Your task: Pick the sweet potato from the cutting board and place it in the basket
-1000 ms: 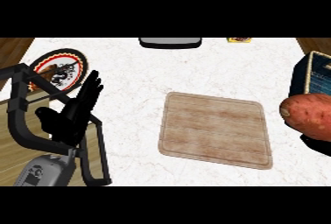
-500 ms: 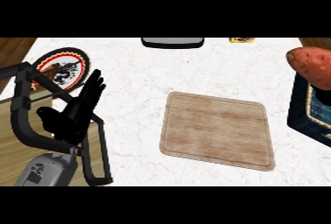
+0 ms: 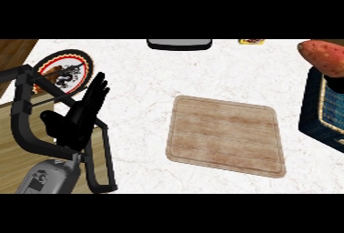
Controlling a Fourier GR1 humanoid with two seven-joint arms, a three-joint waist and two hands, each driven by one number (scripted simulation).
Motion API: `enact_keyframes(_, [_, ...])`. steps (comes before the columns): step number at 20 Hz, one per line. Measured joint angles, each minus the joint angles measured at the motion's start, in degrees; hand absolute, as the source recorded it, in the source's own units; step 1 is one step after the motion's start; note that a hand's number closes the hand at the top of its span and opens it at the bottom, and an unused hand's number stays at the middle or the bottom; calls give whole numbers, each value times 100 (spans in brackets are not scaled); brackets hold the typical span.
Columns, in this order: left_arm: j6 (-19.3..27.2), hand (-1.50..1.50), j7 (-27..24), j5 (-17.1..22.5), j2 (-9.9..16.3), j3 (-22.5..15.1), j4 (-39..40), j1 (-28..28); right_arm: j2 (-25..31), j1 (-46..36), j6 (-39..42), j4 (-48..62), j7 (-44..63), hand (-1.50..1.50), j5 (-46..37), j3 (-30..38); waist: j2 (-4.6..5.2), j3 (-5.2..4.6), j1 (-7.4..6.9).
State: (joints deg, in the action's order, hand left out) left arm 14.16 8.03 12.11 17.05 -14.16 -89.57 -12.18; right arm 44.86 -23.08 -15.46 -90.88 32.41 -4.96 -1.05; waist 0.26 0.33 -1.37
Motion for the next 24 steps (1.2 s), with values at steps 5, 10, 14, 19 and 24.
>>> enact_keyframes(5, [-25, 0, 8, 56, 4, 15, -5, 3, 0, -256, 298, 882, -518, 150, 121, 172, -1, 2, 3])
enact_keyframes(10, [-48, 0, -44, 92, 15, 36, -5, 41, -45, -366, 611, 1579, -1151, 150, 431, 481, -12, 10, 35])
enact_keyframes(14, [-31, 0, -38, 51, 14, -5, -24, -5, 435, -342, 780, 1819, -1689, 150, -110, 312, 23, -9, -15])
enact_keyframes(19, [10, 0, -12, 10, 4, -53, 9, -66, 1066, -305, 522, 1915, -2522, 150, -1332, -169, 33, -10, -64])
enact_keyframes(24, [47, 0, 40, -12, 4, -72, 23, -88, 1128, -523, 173, 2349, -2972, 150, -2093, -429, 25, -10, -71])
